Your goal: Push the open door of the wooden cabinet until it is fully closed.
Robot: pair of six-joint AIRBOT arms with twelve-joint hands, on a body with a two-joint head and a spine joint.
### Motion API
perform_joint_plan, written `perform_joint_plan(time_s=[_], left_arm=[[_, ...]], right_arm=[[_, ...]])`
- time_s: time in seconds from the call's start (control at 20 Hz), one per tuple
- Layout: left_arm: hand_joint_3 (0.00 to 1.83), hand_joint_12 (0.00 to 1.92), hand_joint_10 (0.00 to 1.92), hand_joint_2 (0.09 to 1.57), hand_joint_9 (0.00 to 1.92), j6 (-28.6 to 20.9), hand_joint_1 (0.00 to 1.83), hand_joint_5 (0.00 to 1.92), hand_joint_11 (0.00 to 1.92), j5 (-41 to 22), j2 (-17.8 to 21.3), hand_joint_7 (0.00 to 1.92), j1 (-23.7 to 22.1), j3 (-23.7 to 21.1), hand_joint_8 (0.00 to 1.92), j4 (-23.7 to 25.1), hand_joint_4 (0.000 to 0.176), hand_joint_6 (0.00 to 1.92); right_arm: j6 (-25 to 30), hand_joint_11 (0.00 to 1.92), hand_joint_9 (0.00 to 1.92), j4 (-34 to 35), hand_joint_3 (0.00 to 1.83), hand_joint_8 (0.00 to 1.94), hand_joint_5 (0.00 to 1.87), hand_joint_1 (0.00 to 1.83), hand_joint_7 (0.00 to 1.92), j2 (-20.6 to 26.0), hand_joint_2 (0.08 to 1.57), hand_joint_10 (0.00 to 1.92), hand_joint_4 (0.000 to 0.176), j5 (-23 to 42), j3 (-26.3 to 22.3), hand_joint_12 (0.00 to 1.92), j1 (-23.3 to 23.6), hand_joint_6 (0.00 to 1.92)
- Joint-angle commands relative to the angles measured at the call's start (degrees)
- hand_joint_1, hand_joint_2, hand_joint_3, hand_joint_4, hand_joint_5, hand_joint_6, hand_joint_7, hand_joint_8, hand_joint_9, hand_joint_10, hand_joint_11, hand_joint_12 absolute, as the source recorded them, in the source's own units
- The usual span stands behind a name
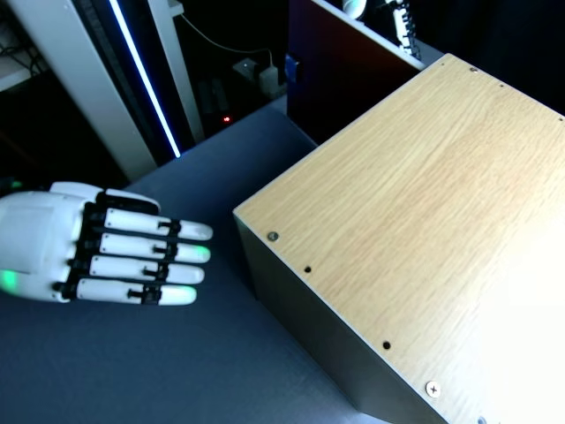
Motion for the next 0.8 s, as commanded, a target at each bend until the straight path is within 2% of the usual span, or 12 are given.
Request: perform_joint_plan(time_s=[0.0, 0.05, 0.1, 0.15, 0.3, 0.4, 0.45, 0.55, 0.6, 0.75], left_arm=[[0.00, 0.02, 0.01, 1.38, 0.18, -0.30, 0.01, 0.20, 0.16, -6.48, -0.14, 0.22, -0.48, -0.11, 0.01, -0.46, 0.031, 0.00], [0.00, 0.02, 0.01, 1.37, 0.18, -0.30, 0.00, 0.19, 0.16, -6.16, -0.22, 0.22, -0.56, -0.10, 0.01, -0.24, 0.053, 0.00], [0.00, 0.02, 0.01, 1.37, 0.19, -0.30, 0.00, 0.19, 0.16, -5.82, -0.33, 0.22, -0.64, -0.05, 0.01, -0.06, 0.056, 0.00], [0.00, 0.01, 0.00, 1.35, 0.17, -0.30, 0.00, 0.16, 0.15, -5.47, -0.47, 0.22, -0.80, 0.06, 0.00, 0.17, 0.071, 0.00], [0.00, 0.01, 0.00, 1.36, 0.18, -0.30, 0.00, 0.17, 0.15, -4.61, -0.75, 0.22, -1.32, 0.18, 0.00, 1.03, 0.058, 0.00], [0.00, 0.01, 0.00, 1.35, 0.18, -0.30, 0.00, 0.16, 0.15, -3.71, -1.40, 0.22, -1.79, 0.50, 0.00, 1.72, 0.069, 0.00], [0.00, 0.01, 0.00, 1.35, 0.19, -0.30, 0.00, 0.17, 0.17, -2.96, -1.79, 0.23, -2.21, 0.79, 0.00, 2.21, 0.055, 0.01], [0.00, 0.01, 0.00, 1.37, 0.18, -0.30, 0.00, 0.16, 0.16, -2.08, -2.21, 0.22, -2.90, 1.09, 0.00, 2.93, 0.060, 0.00], [0.00, 0.02, 0.01, 1.37, 0.19, -0.30, 0.00, 0.17, 0.18, -1.69, -2.41, 0.23, -3.35, 1.26, 0.00, 3.31, 0.051, 0.01], [0.01, 0.02, 0.01, 1.39, 0.21, -0.30, 0.00, 0.18, 0.19, -1.15, -3.25, 0.23, -4.26, 1.67, 0.01, 3.84, 0.048, 0.01]], right_arm=[[0.66, 0.00, 0.24, 1.59, 0.00, 0.00, 0.37, 0.61, 0.35, 0.01, 1.34, 0.00, 0.000, 6.95, 0.31, 0.41, 0.08, 0.00], [0.69, 0.00, 0.25, 1.59, 0.00, 0.00, 0.37, 0.61, 0.34, 0.01, 1.34, 0.00, 0.000, 6.95, 0.31, 0.41, 0.08, 0.00], [0.70, 0.00, 0.24, 1.59, 0.00, 0.00, 0.37, 0.60, 0.34, 0.01, 1.35, 0.00, 0.000, 6.95, 0.31, 0.41, 0.08, 0.00], [0.70, 0.00, 0.25, 1.59, 0.00, 0.00, 0.37, 0.61, 0.34, 0.01, 1.34, 0.00, 0.000, 6.95, 0.32, 0.43, 0.08, 0.00], [0.70, 0.00, 0.25, 1.59, 0.00, 0.00, 0.36, 0.60, 0.34, 0.01, 1.35, 0.00, 0.000, 6.95, 0.36, 0.44, 0.08, 0.00], [0.70, 0.00, 0.24, 1.59, 0.00, 0.00, 0.37, 0.63, 0.35, -0.01, 1.35, 0.00, 0.000, 6.95, 0.39, 0.42, 0.08, 0.00], [0.70, 0.00, 0.25, 1.59, 0.00, 0.00, 0.38, 0.62, 0.36, -0.01, 1.35, 0.00, 0.000, 6.95, 0.40, 0.43, 0.08, 0.00], [0.70, 0.00, 0.25, 1.58, 0.00, 0.00, 0.37, 0.64, 0.35, -0.01, 1.35, 0.00, 0.000, 6.95, 0.42, 0.44, 0.08, 0.00], [0.70, 0.00, 0.27, 1.58, 0.00, 0.00, 0.37, 0.65, 0.35, -0.01, 1.35, 0.00, 0.000, 6.95, 0.44, 0.48, 0.08, 0.00], [0.70, 0.00, 0.26, 1.57, 0.00, 0.00, 0.38, 0.61, 0.35, -0.02, 1.35, 0.00, 0.000, 6.95, 0.50, 0.47, 0.08, 0.00]])
